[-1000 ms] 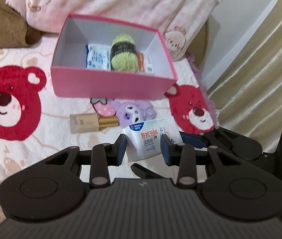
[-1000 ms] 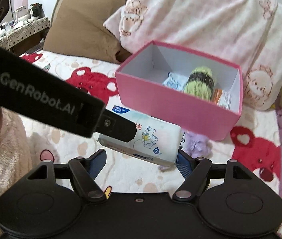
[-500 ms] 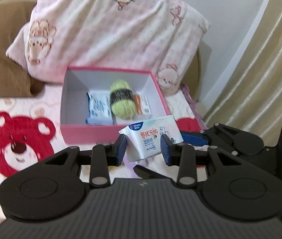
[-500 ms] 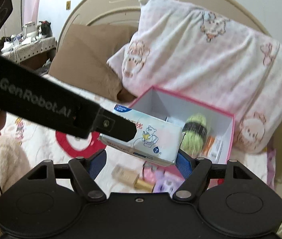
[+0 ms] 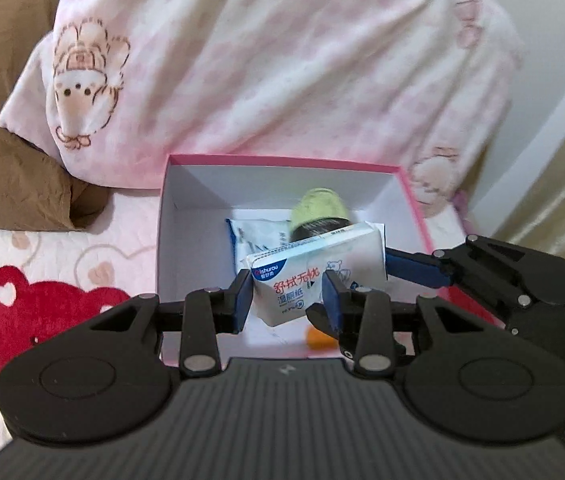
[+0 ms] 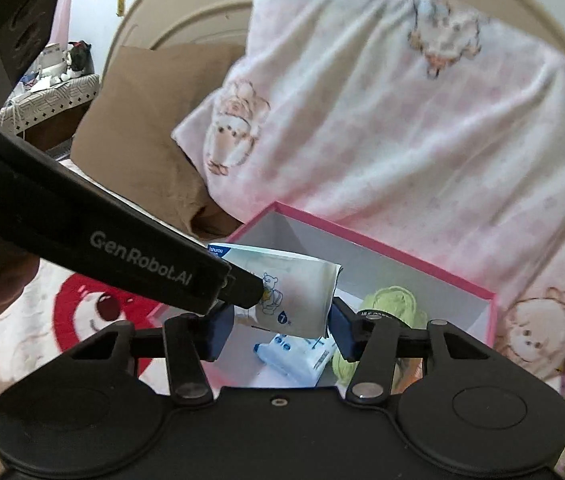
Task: Organize objects
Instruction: 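Lift the white wipes pack with the left tool into the pink box, then open the left tool to release the white pack and withdraw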
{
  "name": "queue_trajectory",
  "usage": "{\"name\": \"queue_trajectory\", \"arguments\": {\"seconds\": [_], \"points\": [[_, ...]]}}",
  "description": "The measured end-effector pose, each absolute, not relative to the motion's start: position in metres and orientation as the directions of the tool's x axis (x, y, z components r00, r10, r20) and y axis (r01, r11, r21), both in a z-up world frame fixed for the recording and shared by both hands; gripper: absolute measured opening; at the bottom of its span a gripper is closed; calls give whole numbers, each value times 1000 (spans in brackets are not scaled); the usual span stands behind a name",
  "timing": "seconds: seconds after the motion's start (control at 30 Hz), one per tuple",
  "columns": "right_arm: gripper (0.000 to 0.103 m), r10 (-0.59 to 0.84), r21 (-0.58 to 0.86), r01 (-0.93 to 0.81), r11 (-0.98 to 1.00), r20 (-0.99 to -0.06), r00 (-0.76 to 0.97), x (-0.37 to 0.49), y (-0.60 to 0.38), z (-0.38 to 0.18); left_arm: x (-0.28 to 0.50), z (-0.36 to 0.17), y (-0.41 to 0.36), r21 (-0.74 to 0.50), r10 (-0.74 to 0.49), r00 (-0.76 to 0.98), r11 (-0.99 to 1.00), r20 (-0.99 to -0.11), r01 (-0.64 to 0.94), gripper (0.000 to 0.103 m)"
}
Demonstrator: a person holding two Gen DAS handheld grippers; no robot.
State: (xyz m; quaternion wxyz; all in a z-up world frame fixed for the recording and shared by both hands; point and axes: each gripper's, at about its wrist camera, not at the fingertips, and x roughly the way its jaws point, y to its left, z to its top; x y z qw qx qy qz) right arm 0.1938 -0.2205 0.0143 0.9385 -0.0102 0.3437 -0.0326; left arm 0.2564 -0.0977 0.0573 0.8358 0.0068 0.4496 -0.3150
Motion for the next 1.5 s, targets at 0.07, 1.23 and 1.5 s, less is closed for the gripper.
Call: {"name": "queue_trajectory", "arguments": {"seconds": [0.07,1.23,1.5], "points": [[55,-55,-23,54,998,-662,748,211,-232,2,272,46,-107,-260,-503,392,810,-770,526,36],[42,-86,43,228,973,-846,526,319,-280,-85,349,-51,-147,-317,-463,429,873,-776,369,38],[51,-42,99,213,972,-820,571,280,-277,-58,335,-30,-142,-320,-484,402,855,-777,409,45]]}}
